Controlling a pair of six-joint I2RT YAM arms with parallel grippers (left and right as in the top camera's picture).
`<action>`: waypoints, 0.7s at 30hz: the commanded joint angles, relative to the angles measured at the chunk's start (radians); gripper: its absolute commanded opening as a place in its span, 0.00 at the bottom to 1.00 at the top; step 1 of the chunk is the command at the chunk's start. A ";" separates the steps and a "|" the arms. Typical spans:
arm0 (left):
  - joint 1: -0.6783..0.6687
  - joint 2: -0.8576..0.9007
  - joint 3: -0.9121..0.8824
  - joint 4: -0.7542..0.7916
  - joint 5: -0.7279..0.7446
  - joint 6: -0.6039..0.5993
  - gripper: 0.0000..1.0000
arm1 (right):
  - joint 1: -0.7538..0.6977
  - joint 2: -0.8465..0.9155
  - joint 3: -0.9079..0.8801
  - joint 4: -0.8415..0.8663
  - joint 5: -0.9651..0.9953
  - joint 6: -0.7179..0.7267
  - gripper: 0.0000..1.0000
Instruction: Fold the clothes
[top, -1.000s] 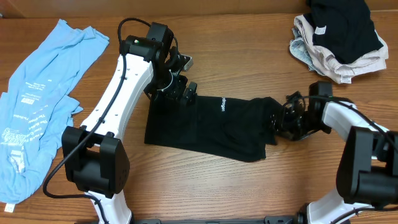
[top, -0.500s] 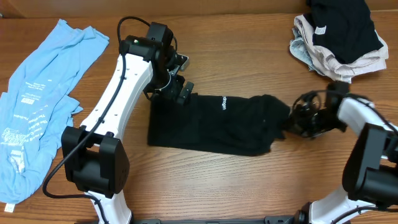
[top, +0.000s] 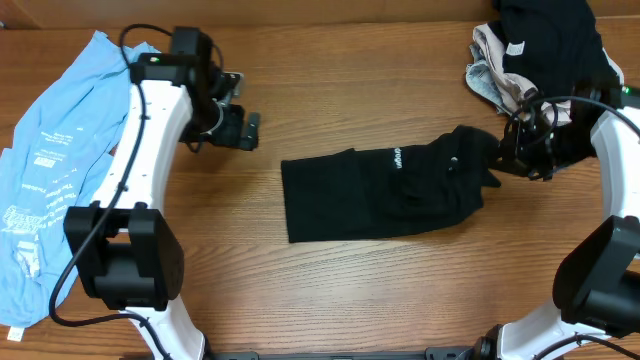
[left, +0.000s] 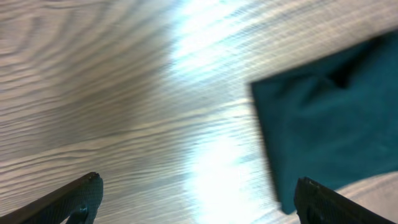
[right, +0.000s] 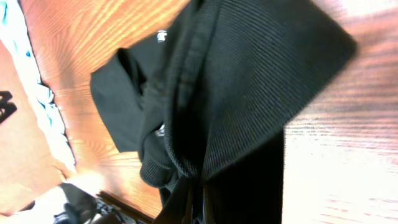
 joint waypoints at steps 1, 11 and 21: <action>0.052 0.008 0.021 0.017 -0.005 -0.030 1.00 | 0.088 -0.037 0.092 -0.025 0.011 -0.052 0.04; 0.136 0.008 0.021 0.053 -0.005 -0.039 1.00 | 0.470 -0.037 0.097 0.051 0.107 0.048 0.04; 0.141 0.008 0.021 0.081 -0.005 -0.039 1.00 | 0.798 -0.014 0.097 0.250 0.200 0.226 0.04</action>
